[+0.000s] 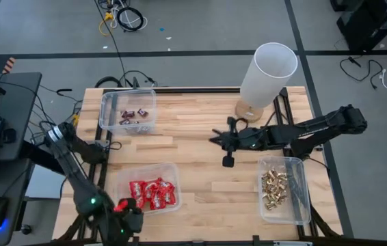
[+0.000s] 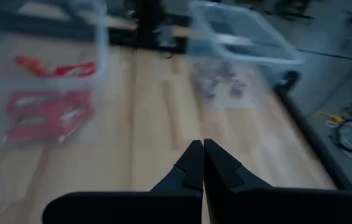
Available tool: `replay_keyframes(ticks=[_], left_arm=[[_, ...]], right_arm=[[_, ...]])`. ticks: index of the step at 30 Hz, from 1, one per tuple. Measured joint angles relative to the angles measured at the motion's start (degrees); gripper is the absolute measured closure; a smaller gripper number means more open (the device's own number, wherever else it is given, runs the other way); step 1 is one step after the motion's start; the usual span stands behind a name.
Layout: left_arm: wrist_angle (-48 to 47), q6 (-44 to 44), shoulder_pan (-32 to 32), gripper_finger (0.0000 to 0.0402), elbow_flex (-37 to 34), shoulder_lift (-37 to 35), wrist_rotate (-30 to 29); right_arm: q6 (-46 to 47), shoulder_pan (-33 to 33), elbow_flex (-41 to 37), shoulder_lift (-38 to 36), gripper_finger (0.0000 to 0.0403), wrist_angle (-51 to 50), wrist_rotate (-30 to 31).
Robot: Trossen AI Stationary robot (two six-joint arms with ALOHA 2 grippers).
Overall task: Sort candy
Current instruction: Move the transparent bin to the center of the table
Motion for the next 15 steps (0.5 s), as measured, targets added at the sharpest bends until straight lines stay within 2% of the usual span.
replay_keyframes(ticks=[5, 12, 15], left_arm=[[-2.92, -1.93, -2.30, 0.0401, 0.00, 4.49, -6.21], [-11.29, -8.84, -4.65, 0.0401, 0.00, 7.53, -7.05], [-16.45, -11.05, -5.37, 0.0401, 0.00, 7.54, -9.91]], right_arm=[[-1.31, -0.10, -0.02, 4.20, 0.0403, 3.48, -1.55], [-2.93, -0.54, -0.02, 8.98, 0.0403, 10.69, -1.66], [-5.64, -1.22, -0.02, 12.10, 0.0403, 14.34, -3.80]])
